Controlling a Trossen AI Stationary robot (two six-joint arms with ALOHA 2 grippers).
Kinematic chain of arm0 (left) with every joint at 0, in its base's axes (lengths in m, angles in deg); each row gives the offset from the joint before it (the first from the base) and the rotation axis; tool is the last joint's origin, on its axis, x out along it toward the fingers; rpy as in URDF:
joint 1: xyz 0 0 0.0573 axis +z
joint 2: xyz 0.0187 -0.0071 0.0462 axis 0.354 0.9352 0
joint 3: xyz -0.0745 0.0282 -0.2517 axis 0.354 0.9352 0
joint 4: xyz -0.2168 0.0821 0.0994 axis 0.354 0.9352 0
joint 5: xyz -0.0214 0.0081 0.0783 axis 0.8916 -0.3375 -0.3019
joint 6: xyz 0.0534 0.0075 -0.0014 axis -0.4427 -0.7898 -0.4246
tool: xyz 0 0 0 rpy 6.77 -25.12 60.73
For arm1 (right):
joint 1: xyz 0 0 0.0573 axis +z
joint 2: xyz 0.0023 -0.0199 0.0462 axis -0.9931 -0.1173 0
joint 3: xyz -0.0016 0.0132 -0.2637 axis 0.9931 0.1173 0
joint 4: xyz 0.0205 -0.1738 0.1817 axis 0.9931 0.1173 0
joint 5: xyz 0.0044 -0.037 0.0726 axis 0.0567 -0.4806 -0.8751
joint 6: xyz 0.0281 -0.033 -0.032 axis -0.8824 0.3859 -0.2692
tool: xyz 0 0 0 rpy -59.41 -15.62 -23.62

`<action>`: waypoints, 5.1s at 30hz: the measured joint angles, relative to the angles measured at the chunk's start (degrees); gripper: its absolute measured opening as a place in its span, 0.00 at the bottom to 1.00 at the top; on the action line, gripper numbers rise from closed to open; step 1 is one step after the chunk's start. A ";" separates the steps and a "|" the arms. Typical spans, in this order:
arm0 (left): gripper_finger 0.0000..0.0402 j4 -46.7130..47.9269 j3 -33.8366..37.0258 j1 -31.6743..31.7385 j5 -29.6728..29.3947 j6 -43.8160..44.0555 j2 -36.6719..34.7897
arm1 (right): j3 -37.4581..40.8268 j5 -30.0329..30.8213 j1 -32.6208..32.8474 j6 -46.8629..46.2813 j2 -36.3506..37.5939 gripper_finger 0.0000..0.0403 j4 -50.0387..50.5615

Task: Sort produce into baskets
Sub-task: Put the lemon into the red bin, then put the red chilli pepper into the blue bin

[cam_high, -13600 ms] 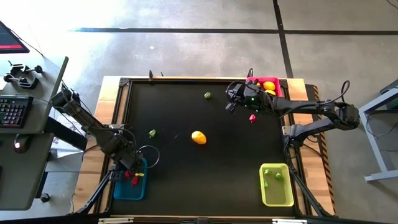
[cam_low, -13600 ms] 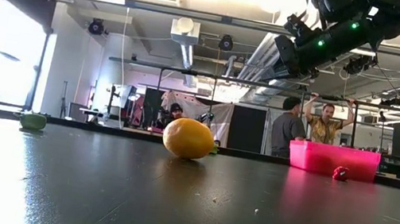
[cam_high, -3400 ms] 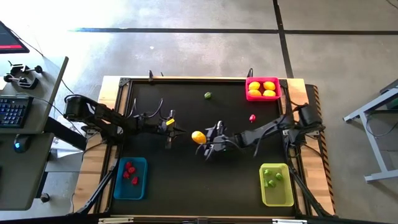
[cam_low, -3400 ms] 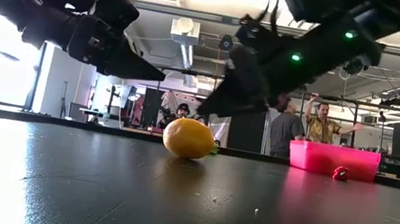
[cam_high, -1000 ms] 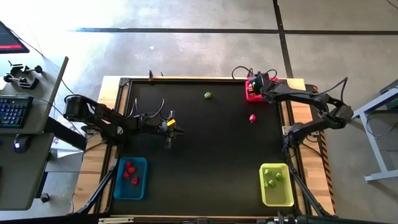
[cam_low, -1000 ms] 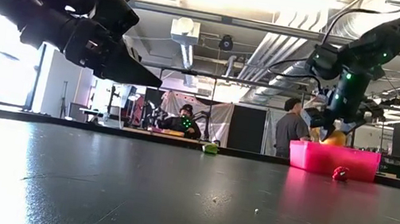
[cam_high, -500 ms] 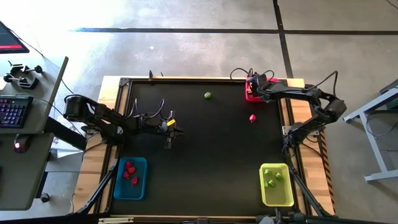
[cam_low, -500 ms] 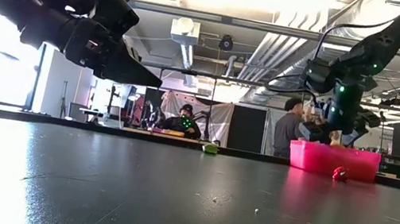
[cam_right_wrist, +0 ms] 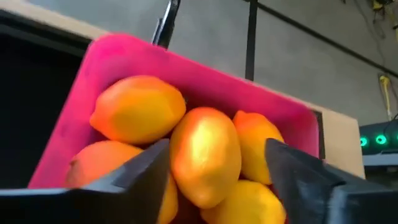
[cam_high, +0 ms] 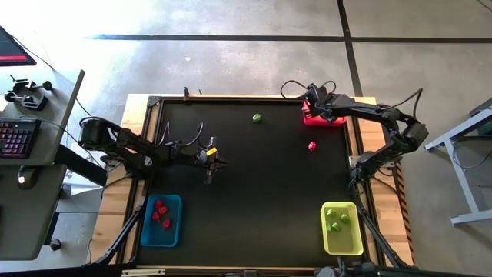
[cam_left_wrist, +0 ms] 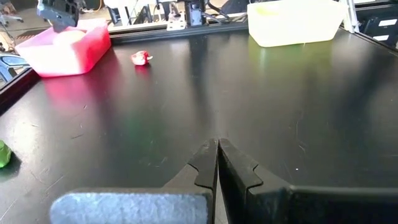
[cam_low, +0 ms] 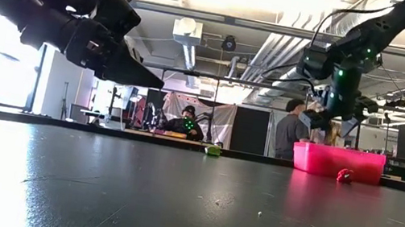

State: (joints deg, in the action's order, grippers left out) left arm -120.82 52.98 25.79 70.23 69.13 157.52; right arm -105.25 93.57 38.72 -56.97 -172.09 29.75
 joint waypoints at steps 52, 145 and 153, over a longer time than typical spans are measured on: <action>0.00 0.68 0.02 -0.02 0.00 0.61 0.00 | 12.61 -4.82 40.21 -42.15 12.08 0.03 10.59; 0.38 10.11 -19.77 -17.19 -22.85 -48.81 7.38 | 13.77 -42.00 50.33 1.82 -1.20 0.00 -59.01; 0.38 9.65 -22.61 -17.53 -27.41 -51.15 10.91 | 13.79 -43.20 50.33 2.83 -1.22 0.00 -59.06</action>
State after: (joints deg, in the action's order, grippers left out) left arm -111.17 30.38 8.26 42.83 17.98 168.42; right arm -91.46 50.37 89.05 -54.14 -173.32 -29.32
